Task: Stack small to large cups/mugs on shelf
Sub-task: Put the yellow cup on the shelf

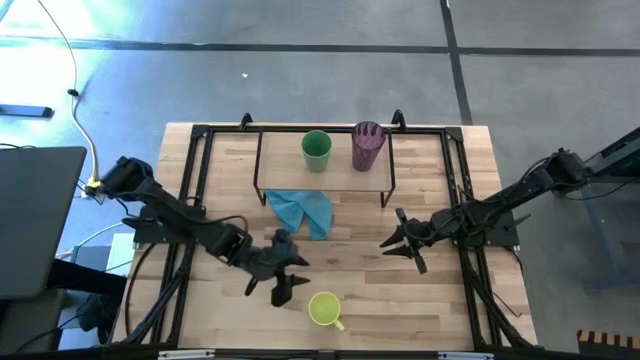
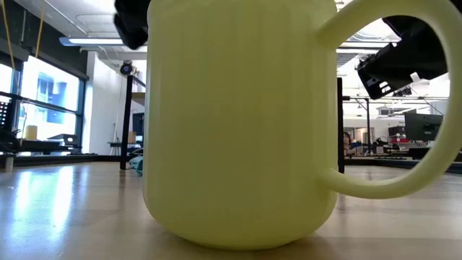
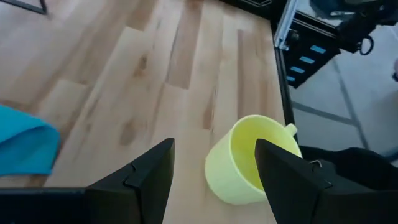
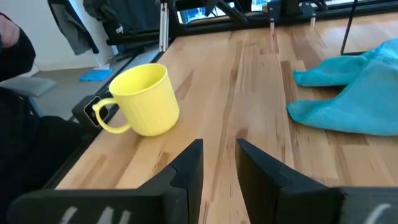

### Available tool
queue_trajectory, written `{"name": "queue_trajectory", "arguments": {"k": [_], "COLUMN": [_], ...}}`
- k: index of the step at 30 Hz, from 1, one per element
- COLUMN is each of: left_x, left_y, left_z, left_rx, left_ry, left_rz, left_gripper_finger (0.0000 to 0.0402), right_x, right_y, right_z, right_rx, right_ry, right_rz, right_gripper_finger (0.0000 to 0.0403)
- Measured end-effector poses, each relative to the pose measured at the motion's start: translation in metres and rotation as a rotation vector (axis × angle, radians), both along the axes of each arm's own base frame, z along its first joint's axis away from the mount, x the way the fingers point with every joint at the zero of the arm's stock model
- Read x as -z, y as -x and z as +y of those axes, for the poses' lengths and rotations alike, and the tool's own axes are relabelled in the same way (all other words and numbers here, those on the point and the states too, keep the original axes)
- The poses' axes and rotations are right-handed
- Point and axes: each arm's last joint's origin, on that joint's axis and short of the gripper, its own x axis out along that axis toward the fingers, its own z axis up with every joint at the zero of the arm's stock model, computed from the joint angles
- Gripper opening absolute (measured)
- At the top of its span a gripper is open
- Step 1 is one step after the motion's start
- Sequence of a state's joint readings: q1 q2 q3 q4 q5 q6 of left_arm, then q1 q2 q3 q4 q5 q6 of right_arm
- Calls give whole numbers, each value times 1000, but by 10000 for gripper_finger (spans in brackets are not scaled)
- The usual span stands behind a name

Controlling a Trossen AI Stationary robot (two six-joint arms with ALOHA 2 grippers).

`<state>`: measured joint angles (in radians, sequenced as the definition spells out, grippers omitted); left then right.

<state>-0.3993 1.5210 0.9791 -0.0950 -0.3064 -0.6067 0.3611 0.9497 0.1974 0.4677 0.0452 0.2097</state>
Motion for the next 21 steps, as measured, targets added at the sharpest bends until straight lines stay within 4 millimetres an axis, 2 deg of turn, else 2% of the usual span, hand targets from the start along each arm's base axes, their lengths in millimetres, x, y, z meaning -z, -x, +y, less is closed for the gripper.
{"name": "queue_trajectory", "arguments": {"k": [9,21], "left_x": [13,27], "left_y": [-11,-17], "left_z": [2,-1], "left_rx": [58,3], "left_ry": [73,166], "left_rz": [30,71], "left_gripper_finger": [211,211], "right_x": [2,3], "right_y": [1,1], "right_z": [0,0], "right_rx": [3,3], "right_ry": [1,2], "right_rz": [27,33], "right_gripper_finger": [83,83]}}
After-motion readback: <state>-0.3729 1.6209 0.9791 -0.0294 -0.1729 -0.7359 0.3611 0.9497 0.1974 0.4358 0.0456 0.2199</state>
